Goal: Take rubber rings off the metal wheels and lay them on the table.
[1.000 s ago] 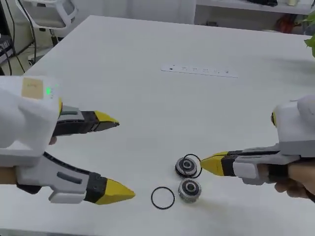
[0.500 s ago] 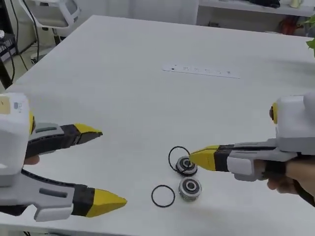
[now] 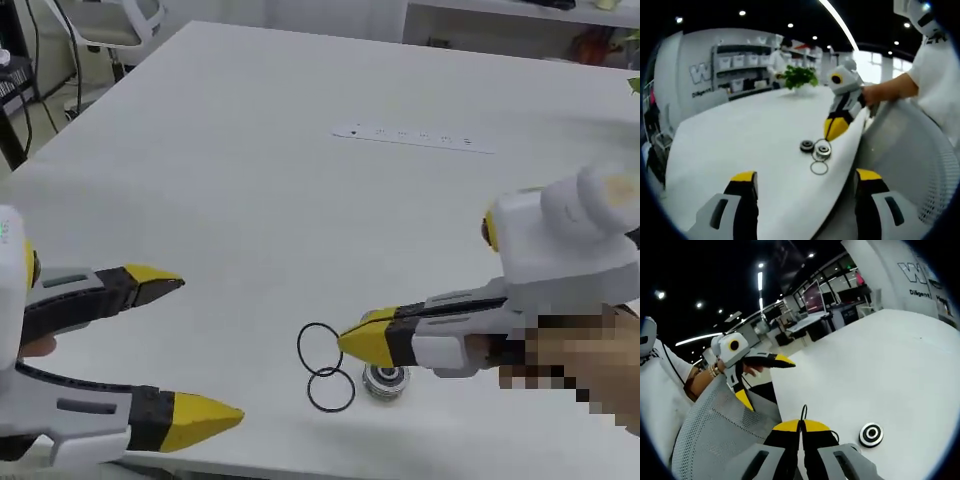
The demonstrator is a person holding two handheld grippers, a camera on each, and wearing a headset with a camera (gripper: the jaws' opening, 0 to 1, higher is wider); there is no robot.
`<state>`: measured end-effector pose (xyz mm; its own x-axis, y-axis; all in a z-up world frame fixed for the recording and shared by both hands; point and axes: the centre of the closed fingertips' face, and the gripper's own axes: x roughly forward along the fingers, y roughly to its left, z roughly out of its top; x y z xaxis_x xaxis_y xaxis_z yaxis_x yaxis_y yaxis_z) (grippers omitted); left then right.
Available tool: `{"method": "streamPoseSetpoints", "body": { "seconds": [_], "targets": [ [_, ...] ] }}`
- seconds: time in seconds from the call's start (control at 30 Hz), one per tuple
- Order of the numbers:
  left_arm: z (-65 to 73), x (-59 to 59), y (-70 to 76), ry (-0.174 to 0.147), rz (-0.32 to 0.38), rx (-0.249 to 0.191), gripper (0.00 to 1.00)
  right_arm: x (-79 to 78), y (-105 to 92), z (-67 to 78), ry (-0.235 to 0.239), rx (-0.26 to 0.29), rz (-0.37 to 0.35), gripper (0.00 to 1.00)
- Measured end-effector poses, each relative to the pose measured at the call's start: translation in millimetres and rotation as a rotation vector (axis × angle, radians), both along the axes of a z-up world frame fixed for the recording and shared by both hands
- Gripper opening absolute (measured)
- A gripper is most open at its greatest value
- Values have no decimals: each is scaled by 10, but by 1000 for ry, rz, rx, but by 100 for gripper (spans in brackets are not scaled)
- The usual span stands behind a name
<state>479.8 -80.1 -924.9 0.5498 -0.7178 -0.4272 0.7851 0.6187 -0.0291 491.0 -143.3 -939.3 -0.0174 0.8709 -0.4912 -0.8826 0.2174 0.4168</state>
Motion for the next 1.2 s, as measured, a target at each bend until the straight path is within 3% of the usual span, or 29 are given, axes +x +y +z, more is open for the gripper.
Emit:
{"method": "streamPoseSetpoints", "body": {
  "seconds": [0.1, 0.23, 0.5, 0.7, 1.2],
  "targets": [
    [-9, -1, 0, 0, 2, 6, 80, -23, 88, -74, 0, -18, 27, 0],
    [-22, -6, 20, 1, 11, 4, 80, -52, 157, -289, 11, -73, 51, 0],
    [-75, -24, 105, 18, 39, 1, 79, -22, 3, -596, 40, -152, 23, 0],
    [-62, 7, 130, 16, 59, -18, 78, 105, -79, -662, 41, -167, -42, 0],
    [-70, -11, 111, 19, 59, -18, 77, 148, -149, -732, 22, -198, -70, 0]
  ]
}}
